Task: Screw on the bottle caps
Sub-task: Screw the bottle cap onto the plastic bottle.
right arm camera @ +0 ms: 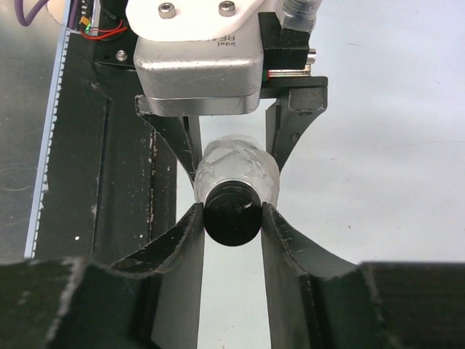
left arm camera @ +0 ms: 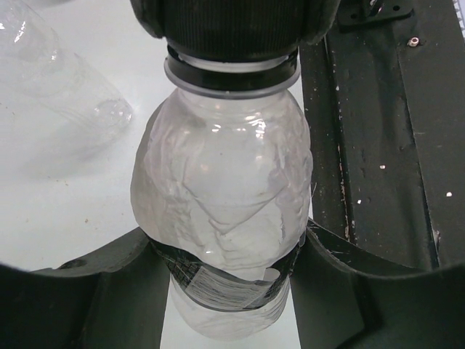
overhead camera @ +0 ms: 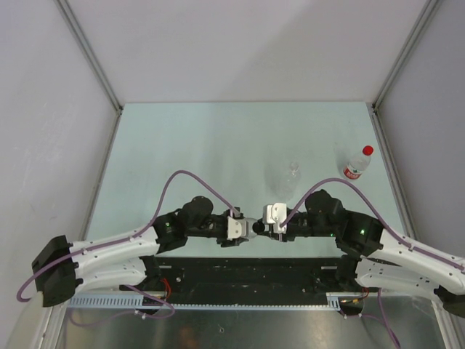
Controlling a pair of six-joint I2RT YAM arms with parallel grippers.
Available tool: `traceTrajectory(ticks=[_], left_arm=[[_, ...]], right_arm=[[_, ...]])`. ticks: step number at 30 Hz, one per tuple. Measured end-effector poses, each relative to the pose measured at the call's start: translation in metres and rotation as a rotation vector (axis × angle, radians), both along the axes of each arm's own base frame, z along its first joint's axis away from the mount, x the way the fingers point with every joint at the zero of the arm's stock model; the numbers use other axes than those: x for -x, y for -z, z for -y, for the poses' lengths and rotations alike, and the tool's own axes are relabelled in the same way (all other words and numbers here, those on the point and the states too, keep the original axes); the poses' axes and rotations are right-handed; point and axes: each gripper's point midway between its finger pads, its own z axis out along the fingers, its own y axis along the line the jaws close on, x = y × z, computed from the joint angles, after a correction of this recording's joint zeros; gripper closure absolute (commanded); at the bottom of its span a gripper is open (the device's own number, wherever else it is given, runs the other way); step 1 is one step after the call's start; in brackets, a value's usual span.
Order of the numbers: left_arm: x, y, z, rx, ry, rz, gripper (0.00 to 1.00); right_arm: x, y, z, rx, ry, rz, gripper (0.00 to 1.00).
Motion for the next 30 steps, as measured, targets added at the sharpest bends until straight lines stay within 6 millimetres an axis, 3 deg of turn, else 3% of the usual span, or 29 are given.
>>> traceTrajectory(ticks=[8,16,23,30], left_arm=[[-0.012,0.001,-0.006,-0.017,-0.072,0.019,0.80],[-0.049,-0.015,-0.022,-0.006,-0.284,0.126,0.77],[-0.080,-0.025,-0.036,-0.005,-0.462,0.210,0.82],[-0.102,-0.051,-0.040,0.073,-0.584,0.293,0.83]], right_arm=[[-0.010,0.004,-0.002,0.005,0.081,-0.042,0.98],[-0.045,-0.005,-0.013,-0.110,0.359,-0.186,1.00],[-0.070,-0.010,-0.021,-0.256,0.598,-0.392,1.00],[-0.085,-0.009,-0.030,-0.399,0.798,-0.631,1.00]])
